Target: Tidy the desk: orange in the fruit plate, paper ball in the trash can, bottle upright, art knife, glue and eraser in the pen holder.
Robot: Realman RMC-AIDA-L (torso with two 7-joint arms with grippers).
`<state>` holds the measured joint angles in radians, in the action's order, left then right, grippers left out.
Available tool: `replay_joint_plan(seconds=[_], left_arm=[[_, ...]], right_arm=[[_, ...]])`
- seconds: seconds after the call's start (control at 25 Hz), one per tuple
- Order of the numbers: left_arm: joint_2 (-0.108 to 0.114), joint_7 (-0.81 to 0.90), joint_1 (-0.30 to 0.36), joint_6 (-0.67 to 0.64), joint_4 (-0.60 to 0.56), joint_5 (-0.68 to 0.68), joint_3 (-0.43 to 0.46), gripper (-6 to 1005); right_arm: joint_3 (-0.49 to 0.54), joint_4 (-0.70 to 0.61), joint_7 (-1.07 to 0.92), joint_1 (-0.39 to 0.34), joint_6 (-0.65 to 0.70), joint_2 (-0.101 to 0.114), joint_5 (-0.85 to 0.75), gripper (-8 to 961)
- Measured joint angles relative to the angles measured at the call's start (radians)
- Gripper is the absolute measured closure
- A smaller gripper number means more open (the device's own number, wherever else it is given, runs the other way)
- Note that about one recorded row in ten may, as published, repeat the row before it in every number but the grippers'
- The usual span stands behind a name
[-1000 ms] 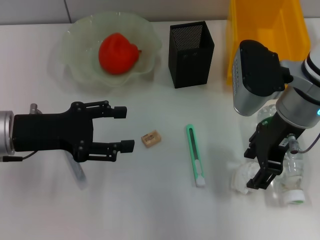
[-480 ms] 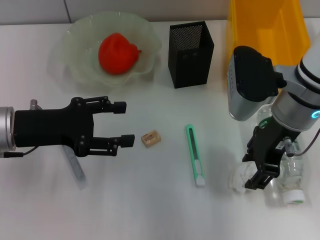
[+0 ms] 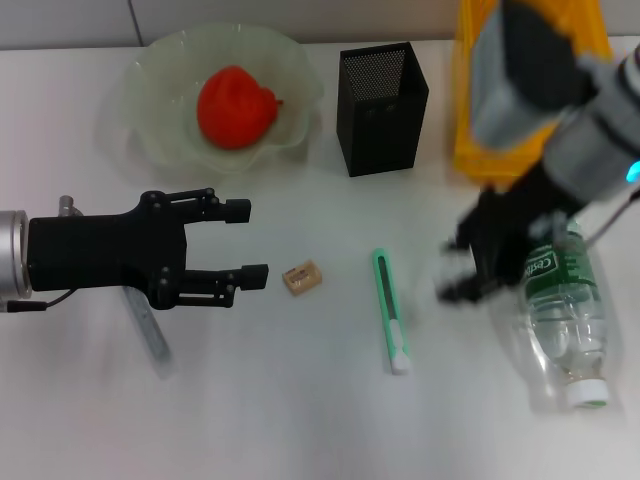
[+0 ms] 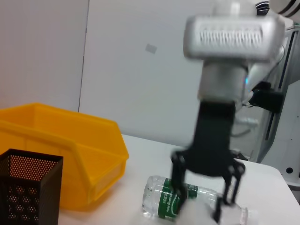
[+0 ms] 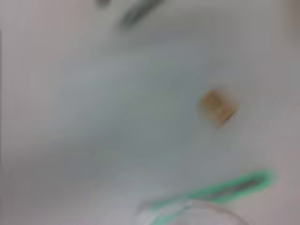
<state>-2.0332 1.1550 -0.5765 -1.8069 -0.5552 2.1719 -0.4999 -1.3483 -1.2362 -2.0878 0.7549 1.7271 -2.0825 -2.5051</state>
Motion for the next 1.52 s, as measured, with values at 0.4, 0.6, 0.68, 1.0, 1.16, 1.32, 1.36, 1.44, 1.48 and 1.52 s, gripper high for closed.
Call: replay_joint_plan(seconds=[0.4, 0.6, 0.68, 1.0, 1.16, 1.32, 1.36, 1.44, 1.48, 1.52], left_arm=[[0.001, 0.0, 0.0, 0.012, 0.0, 0.0, -0.002, 184], [0.0, 0.0, 0.0, 0.012, 0.0, 0.0, -0.002, 184], [-0.001, 0.0, 0.0, 0.012, 0.0, 0.0, -0.002, 184], [-0.002, 0.0, 0.0, 0.012, 0.0, 0.0, -0.002, 184], [-0.001, 0.0, 0.001, 0.012, 0.0, 0.0, -0.002, 185], [-0.001, 0.0, 0.001, 0.012, 0.0, 0.0, -0.002, 185], [-0.001, 0.0, 0.001, 0.012, 0.0, 0.0, -0.002, 185], [-0.001, 0.0, 0.001, 0.012, 0.0, 0.0, -0.002, 185], [-0.001, 0.0, 0.001, 0.012, 0.0, 0.0, -0.002, 185], [-0.001, 0.0, 0.001, 0.012, 0.0, 0.0, -0.002, 185]], right_arm=[[0.429, -0.209, -0.103, -0.062, -0.202, 0.006, 0.049, 450], [0.502, -0.136, -0.128, -0.07, -0.361, 0.008, 0.04, 430], [0.5, -0.088, -0.129, -0.067, -0.413, 0.008, 0.021, 417], [0.489, 0.02, -0.138, -0.052, -0.536, 0.009, -0.026, 361], [0.488, 0.027, -0.138, -0.048, -0.542, 0.008, -0.026, 334], [0.489, 0.027, -0.149, -0.051, -0.569, 0.006, -0.028, 243], [0.49, 0.027, -0.15, -0.053, -0.574, 0.006, -0.027, 204], [0.495, 0.022, -0.15, -0.061, -0.582, 0.006, -0.009, 127], [0.498, 0.014, -0.15, -0.069, -0.579, 0.007, 0.016, 127], [0.499, 0.001, -0.146, -0.079, -0.565, 0.01, 0.056, 127]])
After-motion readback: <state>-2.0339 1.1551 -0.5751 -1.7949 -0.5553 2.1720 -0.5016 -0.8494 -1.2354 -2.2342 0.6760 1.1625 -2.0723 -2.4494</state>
